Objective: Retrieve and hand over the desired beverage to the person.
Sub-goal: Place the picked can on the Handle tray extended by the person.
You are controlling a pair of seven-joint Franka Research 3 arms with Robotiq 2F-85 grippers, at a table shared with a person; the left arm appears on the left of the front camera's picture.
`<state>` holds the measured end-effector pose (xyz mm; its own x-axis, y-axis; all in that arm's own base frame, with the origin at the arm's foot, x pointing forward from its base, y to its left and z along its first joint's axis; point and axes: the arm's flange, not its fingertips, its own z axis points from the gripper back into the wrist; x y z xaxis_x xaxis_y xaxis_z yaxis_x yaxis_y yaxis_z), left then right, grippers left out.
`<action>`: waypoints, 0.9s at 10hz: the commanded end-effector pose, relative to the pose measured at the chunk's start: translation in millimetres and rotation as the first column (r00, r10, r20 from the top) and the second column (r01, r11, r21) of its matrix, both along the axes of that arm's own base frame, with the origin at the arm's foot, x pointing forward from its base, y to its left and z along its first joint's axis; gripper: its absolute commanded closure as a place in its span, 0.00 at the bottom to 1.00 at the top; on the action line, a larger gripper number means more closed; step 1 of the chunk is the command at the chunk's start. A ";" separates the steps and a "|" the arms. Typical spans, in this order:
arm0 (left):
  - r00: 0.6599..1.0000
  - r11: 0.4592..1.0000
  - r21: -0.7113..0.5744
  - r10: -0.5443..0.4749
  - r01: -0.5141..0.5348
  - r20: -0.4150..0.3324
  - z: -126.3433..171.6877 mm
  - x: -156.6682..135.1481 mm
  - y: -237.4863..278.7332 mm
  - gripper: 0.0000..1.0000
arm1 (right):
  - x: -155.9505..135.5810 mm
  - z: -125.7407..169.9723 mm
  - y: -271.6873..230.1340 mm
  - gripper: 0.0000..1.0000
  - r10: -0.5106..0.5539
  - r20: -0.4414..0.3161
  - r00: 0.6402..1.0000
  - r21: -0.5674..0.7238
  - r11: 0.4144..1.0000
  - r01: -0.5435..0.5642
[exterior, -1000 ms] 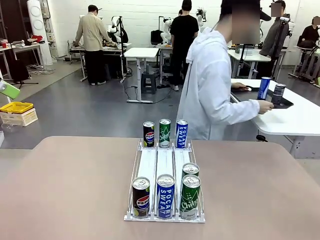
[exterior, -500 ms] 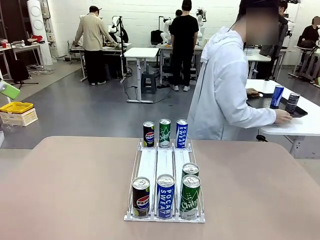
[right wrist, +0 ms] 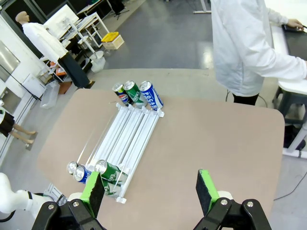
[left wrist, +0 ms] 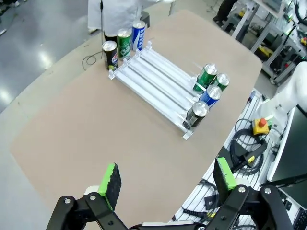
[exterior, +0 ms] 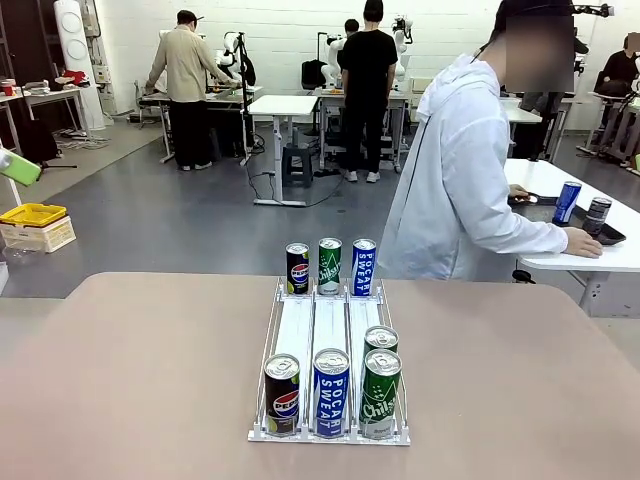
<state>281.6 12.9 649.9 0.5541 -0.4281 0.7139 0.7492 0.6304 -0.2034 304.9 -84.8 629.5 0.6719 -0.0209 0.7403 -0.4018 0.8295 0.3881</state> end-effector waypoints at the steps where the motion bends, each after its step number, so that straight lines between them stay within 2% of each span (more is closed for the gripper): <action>1: 1.000 0.998 -0.065 -0.022 0.024 0.020 0.1 -2.5 2.7 0.00 | 2.8 -1.2 0.4 0.00 0.022 0.008 1.000 0.022 1.000 -0.022; 3: 1.000 0.999 -0.043 0.006 -0.005 0.008 2.5 1.3 1.4 0.00 | 2.8 -1.2 0.4 0.00 0.022 0.008 1.000 0.022 1.000 -0.022; 9: 1.000 0.999 -0.044 0.000 0.000 0.003 3.8 -1.0 2.1 0.00 | 2.8 -1.2 0.4 0.00 0.022 0.008 1.000 0.022 1.000 -0.022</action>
